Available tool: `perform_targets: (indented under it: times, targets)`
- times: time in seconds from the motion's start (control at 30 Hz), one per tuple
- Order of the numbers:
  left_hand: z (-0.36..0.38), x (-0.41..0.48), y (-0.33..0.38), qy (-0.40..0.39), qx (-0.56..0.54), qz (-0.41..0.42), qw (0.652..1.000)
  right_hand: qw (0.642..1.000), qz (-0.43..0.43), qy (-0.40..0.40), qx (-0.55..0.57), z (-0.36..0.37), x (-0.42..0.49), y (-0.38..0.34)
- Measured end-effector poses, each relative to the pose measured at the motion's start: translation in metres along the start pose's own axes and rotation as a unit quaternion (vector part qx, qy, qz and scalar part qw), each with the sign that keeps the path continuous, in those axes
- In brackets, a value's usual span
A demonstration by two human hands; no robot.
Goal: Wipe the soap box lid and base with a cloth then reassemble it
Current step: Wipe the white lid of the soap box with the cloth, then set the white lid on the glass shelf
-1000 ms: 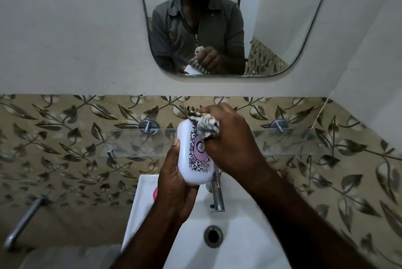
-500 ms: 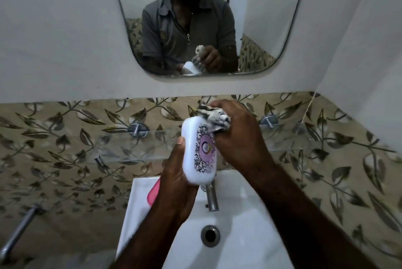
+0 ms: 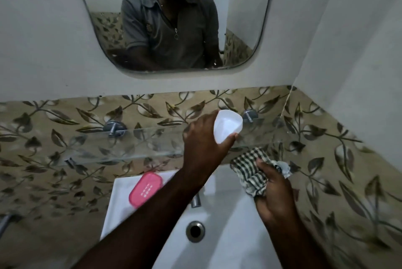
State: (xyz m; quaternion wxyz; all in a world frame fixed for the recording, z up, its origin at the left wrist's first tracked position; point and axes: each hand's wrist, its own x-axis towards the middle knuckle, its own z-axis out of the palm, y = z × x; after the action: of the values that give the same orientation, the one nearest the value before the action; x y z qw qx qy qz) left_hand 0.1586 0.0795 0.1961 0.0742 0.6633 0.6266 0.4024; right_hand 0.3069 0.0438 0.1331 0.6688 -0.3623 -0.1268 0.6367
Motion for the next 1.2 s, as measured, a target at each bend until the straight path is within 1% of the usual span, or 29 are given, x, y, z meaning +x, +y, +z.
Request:
perform_targets:
  times: [0.1,0.2,0.37,0.43,0.47,0.53,0.6,0.67,0.73,0.8,0.87,0.93,1.0,1.07,1.13,1.2]
  targets:
    - [0.03,0.009,0.002,-0.014,0.079,0.013,0.997,0.999,0.041,0.002,0.014,-0.007,-0.002,0.002]
    - [0.05,0.017,0.004,-0.013,0.111,0.008,0.994,0.998,0.053,0.001,0.033,-0.01,0.004,0.004]
    - [0.06,0.027,0.003,-0.016,0.145,-0.011,0.989,0.998,0.044,-0.031,0.032,-0.003,0.011,0.012]
    - [0.054,0.023,0.002,-0.01,0.123,-0.007,0.992,0.997,0.05,-0.054,0.02,-0.004,0.014,0.016]
    - [0.047,0.018,0.002,0.01,0.099,0.003,0.995,0.996,0.055,-0.063,0.01,-0.005,0.016,0.018]
    - [0.031,-0.003,0.001,0.061,0.026,0.031,0.997,0.995,0.072,-0.075,0.001,-0.008,0.018,0.024]
    - [0.015,-0.036,-0.005,0.095,-0.05,0.045,0.993,0.992,0.098,-0.081,-0.006,-0.013,0.016,0.029]
    - [0.007,-0.074,-0.028,0.098,-0.104,-0.003,0.99,0.99,0.124,-0.065,-0.034,-0.012,0.009,0.04]
    - [0.004,-0.105,-0.068,0.106,-0.136,-0.103,0.98,0.986,0.144,-0.034,-0.077,-0.009,0.0,0.056]
    - [0.002,-0.128,-0.12,0.12,-0.125,-0.215,0.961,0.977,0.166,-0.029,-0.127,-0.001,-0.007,0.07]
    - [-0.005,-0.145,-0.172,0.099,-0.069,-0.29,0.949,0.963,0.181,-0.051,-0.194,0.012,-0.014,0.087]
    - [-0.008,-0.156,-0.216,0.048,0.002,-0.316,0.947,0.946,0.182,-0.079,-0.259,0.027,-0.017,0.103]
    - [-0.011,-0.16,-0.247,-0.006,0.058,-0.311,0.949,0.926,0.176,-0.105,-0.317,0.043,-0.017,0.119]
    - [-0.013,-0.159,-0.267,-0.038,0.072,-0.293,0.953,0.912,0.177,-0.123,-0.349,0.055,-0.015,0.135]
    - [-0.008,-0.155,-0.279,-0.064,0.083,-0.274,0.956,0.906,0.175,-0.134,-0.361,0.06,-0.01,0.148]
    - [-0.001,-0.15,-0.286,-0.086,0.088,-0.256,0.959,0.899,0.15,-0.136,-0.39,0.062,-0.006,0.158]
